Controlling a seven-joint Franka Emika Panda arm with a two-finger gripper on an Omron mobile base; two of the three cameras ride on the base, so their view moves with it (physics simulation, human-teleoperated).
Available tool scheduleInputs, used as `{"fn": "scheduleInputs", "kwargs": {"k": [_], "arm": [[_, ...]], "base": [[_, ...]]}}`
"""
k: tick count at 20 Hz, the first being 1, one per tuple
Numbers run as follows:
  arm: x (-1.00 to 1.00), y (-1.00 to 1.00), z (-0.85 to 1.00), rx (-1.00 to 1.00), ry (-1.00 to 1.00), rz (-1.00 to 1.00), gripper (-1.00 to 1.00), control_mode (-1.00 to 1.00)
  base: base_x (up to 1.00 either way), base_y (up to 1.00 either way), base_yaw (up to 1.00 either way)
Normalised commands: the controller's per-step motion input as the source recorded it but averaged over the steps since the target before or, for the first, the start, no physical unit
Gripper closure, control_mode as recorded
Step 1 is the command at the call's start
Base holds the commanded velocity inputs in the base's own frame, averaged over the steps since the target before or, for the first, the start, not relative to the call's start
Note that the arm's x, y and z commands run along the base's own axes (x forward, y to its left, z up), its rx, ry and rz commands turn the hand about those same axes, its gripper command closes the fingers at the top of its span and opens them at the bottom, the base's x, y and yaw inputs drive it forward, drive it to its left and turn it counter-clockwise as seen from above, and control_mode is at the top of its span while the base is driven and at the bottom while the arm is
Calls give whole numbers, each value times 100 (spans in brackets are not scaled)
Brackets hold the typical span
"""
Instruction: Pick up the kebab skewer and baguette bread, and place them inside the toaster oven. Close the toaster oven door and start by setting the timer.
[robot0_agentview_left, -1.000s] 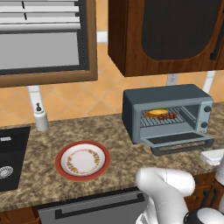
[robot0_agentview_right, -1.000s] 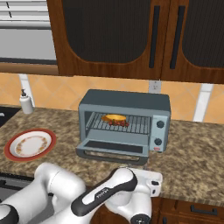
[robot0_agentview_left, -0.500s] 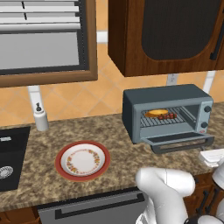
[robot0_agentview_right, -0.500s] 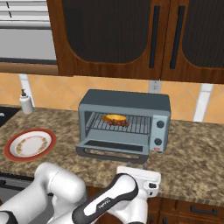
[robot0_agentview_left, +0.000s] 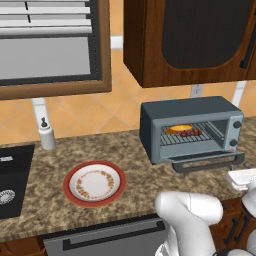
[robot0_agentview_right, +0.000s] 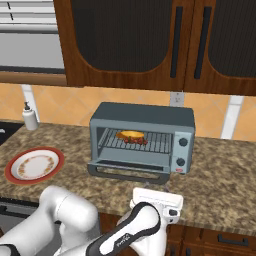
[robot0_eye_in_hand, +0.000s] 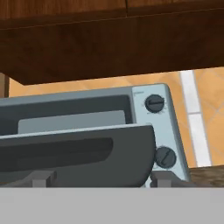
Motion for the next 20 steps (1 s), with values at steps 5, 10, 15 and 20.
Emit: {"fn": "scheduleInputs", "kwargs": {"k": [5, 10, 15, 20], "arm": [[49, 51, 0, 0, -7, 0, -100, -100], [54, 57, 0, 0, -2, 1, -100, -100], [57, 64, -3, 0, 0, 0, -100, -100], [60, 67, -7, 0, 0, 0, -100, -100]], "base": [[0, 0, 0], [0, 0, 0], [0, 0, 0], [0, 0, 0]]}}
